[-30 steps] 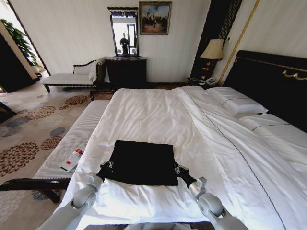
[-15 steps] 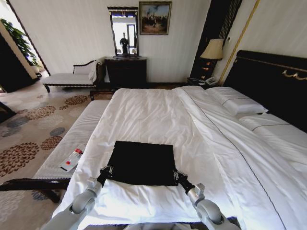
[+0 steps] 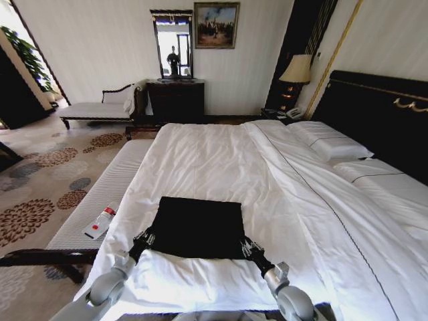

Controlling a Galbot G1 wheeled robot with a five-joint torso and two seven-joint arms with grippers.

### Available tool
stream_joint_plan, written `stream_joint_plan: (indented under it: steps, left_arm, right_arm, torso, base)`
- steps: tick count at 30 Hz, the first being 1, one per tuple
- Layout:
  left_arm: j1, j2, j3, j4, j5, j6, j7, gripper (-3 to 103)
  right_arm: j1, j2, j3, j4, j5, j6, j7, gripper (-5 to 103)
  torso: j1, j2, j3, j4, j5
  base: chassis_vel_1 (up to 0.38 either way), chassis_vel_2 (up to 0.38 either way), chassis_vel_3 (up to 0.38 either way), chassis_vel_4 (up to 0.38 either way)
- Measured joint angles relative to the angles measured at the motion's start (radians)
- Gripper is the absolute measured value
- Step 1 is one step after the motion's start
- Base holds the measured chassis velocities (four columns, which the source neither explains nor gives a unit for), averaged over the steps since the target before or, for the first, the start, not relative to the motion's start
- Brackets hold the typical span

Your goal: Fold the clothes on the bed.

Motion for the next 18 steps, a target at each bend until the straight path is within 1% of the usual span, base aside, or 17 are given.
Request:
stream_joint_plan:
  steps: [3,4,5,6,7,9,10,11,12,13,14,15,16,18]
  left_arm:
    - [0.002,-0.01,-0.04,0.003,-0.032,-0.005,0.002,56]
    - [-0.007,-0.015,-0.045,0.005,-0.052,-0.003,0.002,61]
    - [-0.007,-0.015,-0.045,0.005,-0.052,-0.003,0.002,61]
    - [-0.025,-0.023,-0.05,0.006,-0.093,0.007,0.001,66]
    - [-0.041,-0.028,-0.053,0.008,-0.131,0.02,0.001,66]
    - [-0.089,-0.042,-0.053,0.023,-0.23,0.068,0.002,77]
    - [-0.111,-0.051,-0.055,0.033,-0.27,0.091,0.004,83]
    - [-0.111,-0.051,-0.055,0.033,-0.27,0.091,0.004,83]
    - [-0.129,-0.063,-0.059,0.045,-0.3,0.109,0.008,88]
    - [-0.147,-0.078,-0.067,0.059,-0.327,0.127,0.012,88]
    - [-0.173,-0.089,-0.064,0.077,-0.345,0.143,0.015,93]
    - [-0.207,-0.098,-0.053,0.096,-0.358,0.159,0.015,97]
    - [-0.207,-0.098,-0.053,0.096,-0.358,0.159,0.015,97]
    - [-0.306,-0.119,-0.017,0.144,-0.404,0.214,0.016,100]
  right_arm:
    - [-0.045,0.025,0.029,0.028,-0.008,0.007,0.002,57]
    - [-0.051,0.031,0.038,0.035,-0.008,0.007,0.004,57]
    - [-0.051,0.031,0.038,0.035,-0.008,0.007,0.004,57]
    - [-0.059,0.038,0.048,0.047,-0.007,0.007,0.008,61]
    - [-0.065,0.043,0.055,0.054,-0.007,0.007,0.01,67]
    - [-0.079,0.051,0.069,0.072,-0.006,0.004,0.015,79]
    - [-0.084,0.051,0.073,0.08,-0.006,0.001,0.018,79]
    - [-0.084,0.051,0.073,0.08,-0.006,0.001,0.018,79]
    - [-0.084,0.046,0.071,0.086,-0.004,-0.004,0.021,84]
    - [-0.082,0.032,0.067,0.091,-0.004,-0.008,0.022,90]
    - [-0.087,0.023,0.067,0.098,-0.006,-0.01,0.023,95]
    - [-0.099,0.02,0.069,0.103,-0.012,-0.01,0.023,98]
    - [-0.099,0.02,0.069,0.103,-0.012,-0.01,0.023,98]
    - [-0.134,0.027,0.087,0.12,-0.029,-0.01,0.023,100]
  torso:
    - [0.0,0.0,0.0,0.0002,-0.0001]
    - [0.0,0.0,0.0,0.0004,-0.0003]
    - [0.0,0.0,0.0,0.0004,-0.0003]
    - [0.0,0.0,0.0,0.0002,-0.0004]
    - [0.0,0.0,0.0,0.0001,-0.0003]
    - [0.0,0.0,0.0,0.0001,-0.0002]
    - [0.0,0.0,0.0,-0.0002,0.0]
    - [0.0,0.0,0.0,-0.0002,0.0]
    - [0.0,0.0,0.0,-0.0004,0.0]
    - [0.0,0.0,0.0,0.0,-0.0004]
    - [0.0,0.0,0.0,0.0013,-0.0002]
    - [0.0,0.0,0.0,0.002,0.0]
    - [0.0,0.0,0.0,0.002,0.0]
    - [0.0,0.0,0.0,-0.0001,-0.0003]
  base:
    - [0.0,0.0,0.0,0.0]
    - [0.0,0.0,0.0,0.0]
    - [0.0,0.0,0.0,0.0]
    - [0.0,0.0,0.0,0.0]
    - [0.0,0.0,0.0,0.0]
    - [0.0,0.0,0.0,0.0]
    - [0.0,0.0,0.0,0.0]
    - [0.0,0.0,0.0,0.0]
    - [0.0,0.0,0.0,0.0]
    - [0.0,0.0,0.0,0.0]
    - [0.0,0.0,0.0,0.0]
    - [0.0,0.0,0.0,0.0]
    - [0.0,0.0,0.0,0.0]
    - [0.0,0.0,0.0,0.0]
